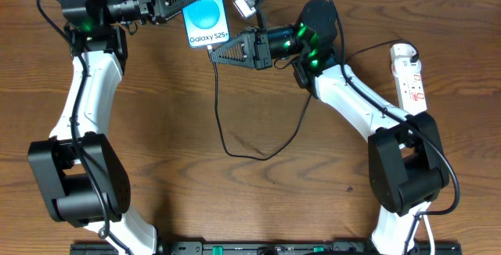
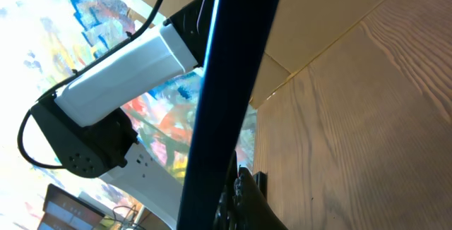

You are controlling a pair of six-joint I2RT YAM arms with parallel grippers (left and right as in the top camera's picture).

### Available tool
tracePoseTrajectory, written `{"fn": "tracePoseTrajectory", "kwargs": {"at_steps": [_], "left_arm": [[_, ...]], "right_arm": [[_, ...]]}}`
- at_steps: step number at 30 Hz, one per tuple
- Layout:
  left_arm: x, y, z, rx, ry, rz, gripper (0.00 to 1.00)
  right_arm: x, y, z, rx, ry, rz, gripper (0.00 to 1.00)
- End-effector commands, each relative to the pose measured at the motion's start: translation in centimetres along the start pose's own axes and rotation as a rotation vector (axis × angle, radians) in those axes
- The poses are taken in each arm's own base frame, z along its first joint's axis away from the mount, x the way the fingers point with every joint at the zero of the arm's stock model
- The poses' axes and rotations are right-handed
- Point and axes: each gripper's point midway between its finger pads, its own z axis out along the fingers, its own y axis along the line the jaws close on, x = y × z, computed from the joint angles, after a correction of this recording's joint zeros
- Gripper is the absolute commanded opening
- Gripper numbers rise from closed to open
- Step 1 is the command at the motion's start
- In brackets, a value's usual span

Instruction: Plug charger to phone and switch on socket

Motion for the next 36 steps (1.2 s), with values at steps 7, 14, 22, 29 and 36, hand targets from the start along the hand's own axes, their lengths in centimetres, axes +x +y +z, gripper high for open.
{"fn": "tracePoseTrajectory", "kwargs": {"at_steps": [7,14,22,29,36], "left_arm": [[-0.53,-0.96,-1.23,-0.012,-0.021,0.093,0.07],[-0.51,-0.97,-1.2,-0.012,-0.02,0.092,0.07],[-0.5,-0.97,-1.15,-0.011,-0.019,0.091,0.07],[-0.5,-0.97,-1.15,-0.011,-0.02,0.084,0.07],[-0.33,-1.05,-0.75,-0.006,-0.011,0.076,0.07]], "right_arm": [[0.15,-0.03,-0.59,-0.003,0.014,0.006,0.01],[0.08,-0.07,-0.63,-0.001,0.01,0.006,0.01],[-0.03,-0.19,-0.53,0.003,0.001,0.013,0.01],[-0.04,-0.2,-0.46,0.004,-0.001,0.014,0.01],[-0.14,-0.28,-0.35,0.008,-0.008,0.017,0.01]]}}
